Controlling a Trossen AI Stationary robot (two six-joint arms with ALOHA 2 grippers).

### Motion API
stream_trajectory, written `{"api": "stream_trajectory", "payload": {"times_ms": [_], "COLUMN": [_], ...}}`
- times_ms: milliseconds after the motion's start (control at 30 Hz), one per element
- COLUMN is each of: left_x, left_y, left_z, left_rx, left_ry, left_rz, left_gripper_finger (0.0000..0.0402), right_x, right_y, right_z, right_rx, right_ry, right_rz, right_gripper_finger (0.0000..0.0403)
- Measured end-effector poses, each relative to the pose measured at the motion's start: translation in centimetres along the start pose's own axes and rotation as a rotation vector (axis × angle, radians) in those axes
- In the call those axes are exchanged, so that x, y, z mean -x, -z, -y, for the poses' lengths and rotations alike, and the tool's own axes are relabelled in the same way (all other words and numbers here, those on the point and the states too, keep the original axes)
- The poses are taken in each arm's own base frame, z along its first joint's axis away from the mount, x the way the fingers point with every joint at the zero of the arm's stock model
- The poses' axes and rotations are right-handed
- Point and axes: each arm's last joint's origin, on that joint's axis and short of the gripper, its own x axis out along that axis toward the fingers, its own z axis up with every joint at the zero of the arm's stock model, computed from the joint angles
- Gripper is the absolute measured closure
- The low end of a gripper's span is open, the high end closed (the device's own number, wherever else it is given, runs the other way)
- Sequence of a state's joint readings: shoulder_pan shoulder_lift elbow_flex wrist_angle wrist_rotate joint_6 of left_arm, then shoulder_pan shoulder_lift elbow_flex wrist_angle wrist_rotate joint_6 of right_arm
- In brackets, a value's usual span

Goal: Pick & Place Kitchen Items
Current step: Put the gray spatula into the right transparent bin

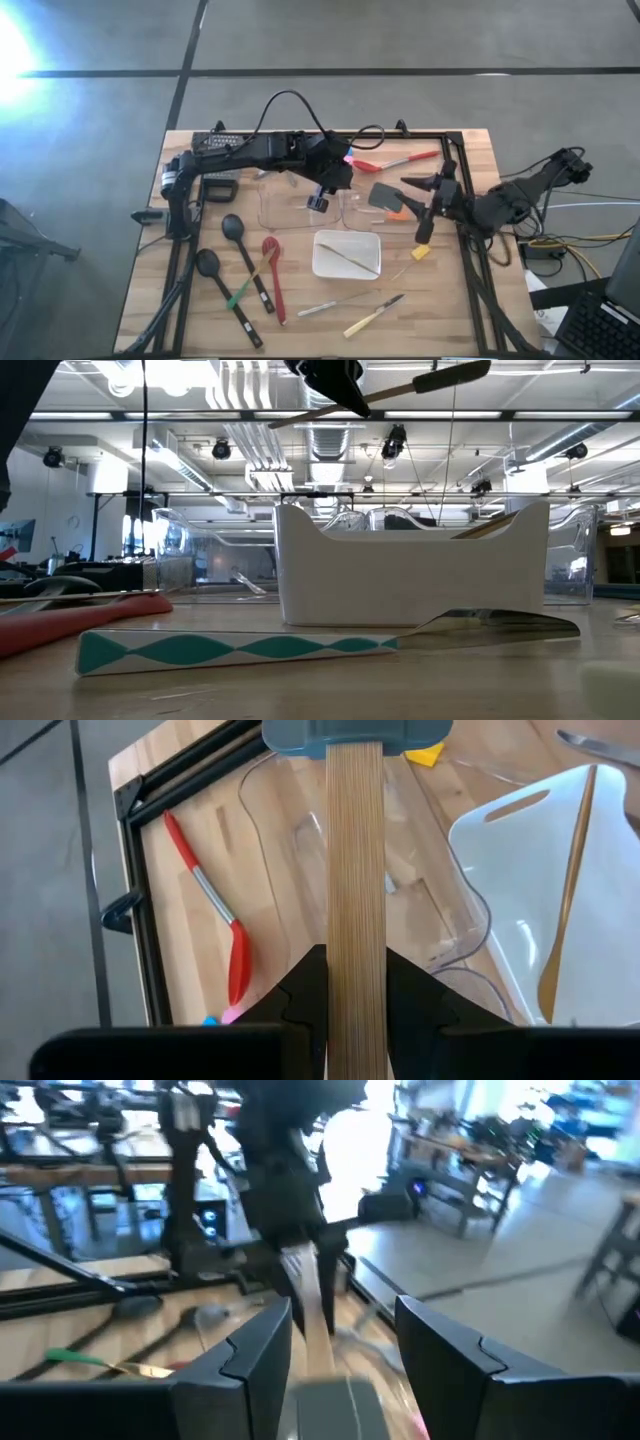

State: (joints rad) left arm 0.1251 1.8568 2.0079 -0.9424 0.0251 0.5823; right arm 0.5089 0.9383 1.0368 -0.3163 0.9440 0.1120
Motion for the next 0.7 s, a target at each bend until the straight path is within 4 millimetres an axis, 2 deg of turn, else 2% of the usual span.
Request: {"api": "stream_trajectory", "payload": {"times_ms": [100, 200, 367, 700], "left_x": [0.0, -0.1, 0.6, 1.1], "left_y": [0.0, 0.1, 0.0, 0.1], "left_z": [0.0, 0.0, -0.1, 0.0], "left_rx": [-0.002, -0.002, 0.008, 0.042], "left_ry": [0.001, -0.004, -0.01, 0.002], "left_rz": [-0.001, -0.011, -0.034, -0.066], "left_gripper_finger": [0.0333, 0.0333, 0.0333, 0.0333], "right_x": [-0.6, -1.9, -4.9, -10.2], "right_y": [-2.4, -3.5, -3.4, -3.7], "right_z": [0.3, 0.4, 0.4, 0.2], "right_rx": [0.014, 0.034, 0.06, 0.101], "right_ry": [-0.039, -0.037, -0.027, -0.044], "right_rz": [0.002, -0.072, -0.262, -0.431], "right_gripper_finger": [0.0232, 0.0232, 0.0232, 0.0232]}}
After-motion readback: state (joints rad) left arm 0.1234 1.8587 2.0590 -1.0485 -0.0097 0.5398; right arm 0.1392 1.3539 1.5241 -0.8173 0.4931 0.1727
